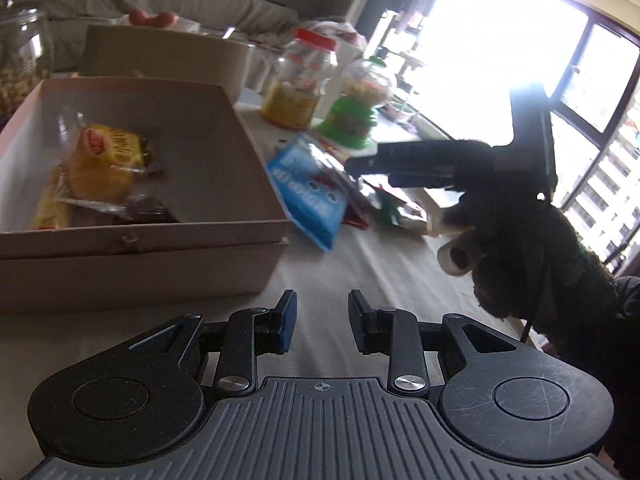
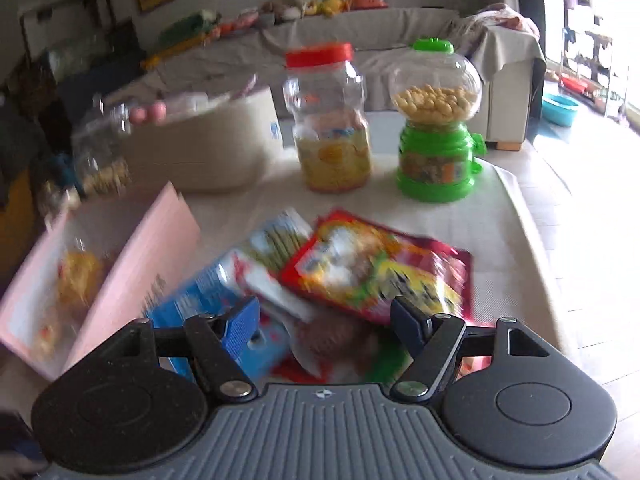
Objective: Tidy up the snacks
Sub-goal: 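Move the right tool over the blue packet and brown swirl lollipop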
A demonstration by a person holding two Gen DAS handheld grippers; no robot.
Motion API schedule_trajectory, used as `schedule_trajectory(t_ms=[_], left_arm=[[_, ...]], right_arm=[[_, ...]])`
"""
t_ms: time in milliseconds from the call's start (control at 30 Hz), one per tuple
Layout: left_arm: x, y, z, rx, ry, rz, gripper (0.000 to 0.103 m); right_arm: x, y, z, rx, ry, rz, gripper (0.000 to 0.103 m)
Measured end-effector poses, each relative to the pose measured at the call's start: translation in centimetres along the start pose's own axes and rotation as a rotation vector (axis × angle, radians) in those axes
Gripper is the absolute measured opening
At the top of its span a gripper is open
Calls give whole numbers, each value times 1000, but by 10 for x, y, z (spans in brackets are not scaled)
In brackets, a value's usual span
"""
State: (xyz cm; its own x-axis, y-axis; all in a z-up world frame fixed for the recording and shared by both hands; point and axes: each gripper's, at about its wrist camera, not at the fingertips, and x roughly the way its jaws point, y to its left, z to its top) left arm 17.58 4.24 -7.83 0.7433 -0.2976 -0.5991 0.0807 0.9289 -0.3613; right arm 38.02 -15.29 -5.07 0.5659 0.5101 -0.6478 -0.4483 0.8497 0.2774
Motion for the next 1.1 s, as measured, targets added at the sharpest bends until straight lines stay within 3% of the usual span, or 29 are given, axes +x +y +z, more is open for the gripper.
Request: schedule_trajectory(t_ms=[167, 300, 367, 433, 567, 700, 867, 967, 1100], left_arm=[[-3, 13, 6, -44, -28, 71, 32], [-8, 28, 9, -98, -28, 75, 28], [-9, 31, 8, -97, -25, 80, 28], [-8, 32, 8, -97, -23, 75, 28], [-5, 31, 7, -96, -24, 29, 28], [-2, 27, 5, -100, -16, -70, 29], [2, 6, 0, -25, 38, -160, 29], [9, -7, -2, 1, 75, -181, 29], [16, -17, -7, 6, 100, -170, 29]], right_arm=[[37, 5, 43, 75, -15, 24, 80], [81, 18, 62, 4, 27, -62, 80], [96, 21, 64, -4, 81, -47, 77], [99, 24, 59, -18, 124, -21, 63], [76, 34, 40, -102, 150, 23, 48], [40, 38, 13, -113, 195, 121, 31], [-3, 30, -24, -47, 242, 237, 29], [-29, 22, -45, -46, 206, 219, 29], [-61, 4, -61, -34, 117, 125, 29]])
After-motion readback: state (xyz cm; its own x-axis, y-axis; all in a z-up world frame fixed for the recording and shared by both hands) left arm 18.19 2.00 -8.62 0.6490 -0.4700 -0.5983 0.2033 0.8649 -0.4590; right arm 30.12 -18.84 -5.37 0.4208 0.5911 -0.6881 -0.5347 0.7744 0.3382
